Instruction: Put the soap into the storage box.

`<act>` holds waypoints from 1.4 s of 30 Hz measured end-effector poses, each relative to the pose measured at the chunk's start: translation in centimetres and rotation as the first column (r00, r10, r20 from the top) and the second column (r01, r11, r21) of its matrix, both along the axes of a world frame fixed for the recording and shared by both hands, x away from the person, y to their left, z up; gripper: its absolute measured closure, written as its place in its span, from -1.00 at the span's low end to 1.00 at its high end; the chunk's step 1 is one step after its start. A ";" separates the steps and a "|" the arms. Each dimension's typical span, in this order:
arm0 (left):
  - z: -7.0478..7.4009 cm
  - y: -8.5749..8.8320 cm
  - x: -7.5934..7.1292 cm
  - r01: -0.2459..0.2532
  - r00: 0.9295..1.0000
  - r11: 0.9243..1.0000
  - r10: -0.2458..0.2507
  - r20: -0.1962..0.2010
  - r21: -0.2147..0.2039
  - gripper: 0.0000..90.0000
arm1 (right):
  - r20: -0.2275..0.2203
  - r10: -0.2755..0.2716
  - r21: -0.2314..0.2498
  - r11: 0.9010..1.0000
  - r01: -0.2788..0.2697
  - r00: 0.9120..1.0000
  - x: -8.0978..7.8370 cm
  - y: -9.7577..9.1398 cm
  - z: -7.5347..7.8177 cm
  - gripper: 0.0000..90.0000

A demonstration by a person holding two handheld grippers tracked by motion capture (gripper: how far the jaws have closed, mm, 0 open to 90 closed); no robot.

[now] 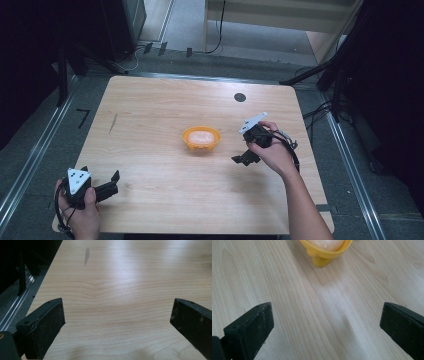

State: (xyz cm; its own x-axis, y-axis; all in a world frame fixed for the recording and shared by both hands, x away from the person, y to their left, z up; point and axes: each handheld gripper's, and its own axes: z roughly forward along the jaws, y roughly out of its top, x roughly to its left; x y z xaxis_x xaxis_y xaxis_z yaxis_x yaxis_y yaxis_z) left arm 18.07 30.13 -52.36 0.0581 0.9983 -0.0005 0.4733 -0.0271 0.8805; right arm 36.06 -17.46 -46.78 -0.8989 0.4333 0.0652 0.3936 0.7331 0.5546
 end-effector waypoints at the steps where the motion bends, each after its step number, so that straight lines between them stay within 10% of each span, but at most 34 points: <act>1: 0.0 0.0 0.0 0.001 1.000 1.000 -0.001 0.000 0.000 -1.00 | 0.003 -0.007 -0.002 1.000 0.007 1.000 -0.2 -0.2 -0.1 -1.00; 42: 0.0 -0.2 0.0 0.002 1.000 1.000 -0.002 -0.003 0.019 -1.00 | 0.027 -0.227 0.114 0.968 0.223 0.973 -7.3 -9.5 -3.5 -1.00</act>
State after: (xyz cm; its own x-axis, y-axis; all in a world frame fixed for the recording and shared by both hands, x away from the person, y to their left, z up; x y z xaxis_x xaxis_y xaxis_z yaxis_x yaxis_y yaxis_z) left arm 18.08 29.94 -52.36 0.0597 0.9981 0.0179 0.4754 -0.0442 0.8787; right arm 28.74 -26.93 -50.25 -0.7818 0.6170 0.0902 0.5181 0.5621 0.6447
